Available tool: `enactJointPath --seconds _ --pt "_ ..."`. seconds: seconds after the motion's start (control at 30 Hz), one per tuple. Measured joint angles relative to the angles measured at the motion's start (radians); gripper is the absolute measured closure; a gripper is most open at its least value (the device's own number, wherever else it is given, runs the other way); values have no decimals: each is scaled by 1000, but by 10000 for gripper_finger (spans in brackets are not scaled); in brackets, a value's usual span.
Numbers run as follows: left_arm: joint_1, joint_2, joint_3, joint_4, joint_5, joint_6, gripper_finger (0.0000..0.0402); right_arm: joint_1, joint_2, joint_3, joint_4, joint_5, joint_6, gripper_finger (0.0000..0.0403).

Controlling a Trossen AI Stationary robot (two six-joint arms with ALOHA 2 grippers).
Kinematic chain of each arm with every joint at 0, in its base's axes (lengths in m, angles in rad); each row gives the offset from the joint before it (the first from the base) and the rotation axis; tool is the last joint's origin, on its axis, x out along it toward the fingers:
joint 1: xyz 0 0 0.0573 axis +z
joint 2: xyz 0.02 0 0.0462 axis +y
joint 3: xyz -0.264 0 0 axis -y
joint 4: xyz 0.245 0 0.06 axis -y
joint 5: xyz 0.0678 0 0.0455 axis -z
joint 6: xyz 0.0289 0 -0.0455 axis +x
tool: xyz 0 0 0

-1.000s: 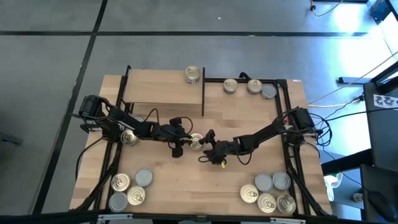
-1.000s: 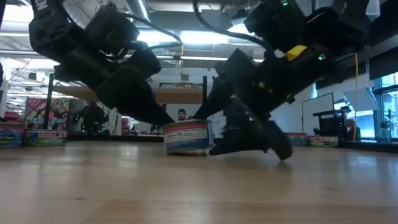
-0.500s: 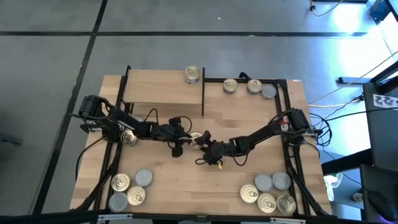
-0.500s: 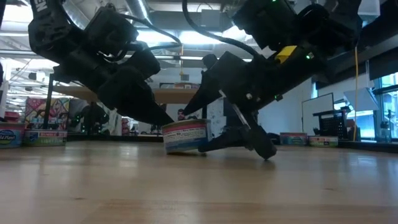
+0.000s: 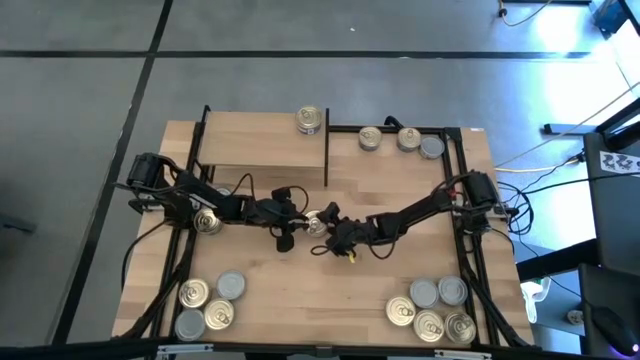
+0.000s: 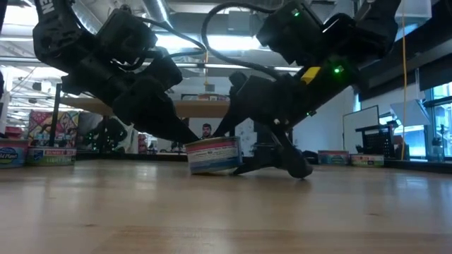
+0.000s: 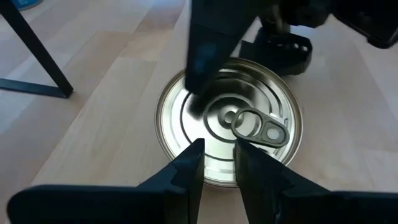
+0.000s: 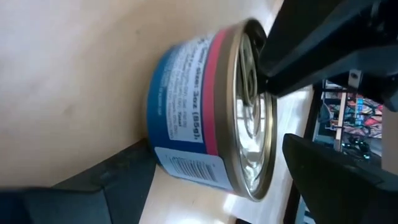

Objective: Stack canned seafood by type on shelf
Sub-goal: Stack the blue tuna can on top of the blue tuna can on the shelf

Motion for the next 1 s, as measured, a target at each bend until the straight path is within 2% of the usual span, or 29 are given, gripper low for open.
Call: enactJointPath --seconds 0.37,0.47,0.63,0.67,0.83,1.0 --pt "0 0 0 0 1 1 314 -15 0 -4 41 -94 -8 71" --pt "0 -1 -1 -2 1 0 314 -15 0 -4 47 -104 -10 104" --pt "0 -3 -1 0 -9 -3 314 -15 -1 -4 56 -95 -3 191" --pt "0 -3 -1 2 -11 -3 314 -14 -1 -4 58 -88 -2 197" --pt "0 -4 -1 10 -17 -3 314 -13 -1 -4 59 -82 27 197" --pt "-1 -71 -1 -43 -17 0 314 -4 -30 -3 49 -71 136 199"
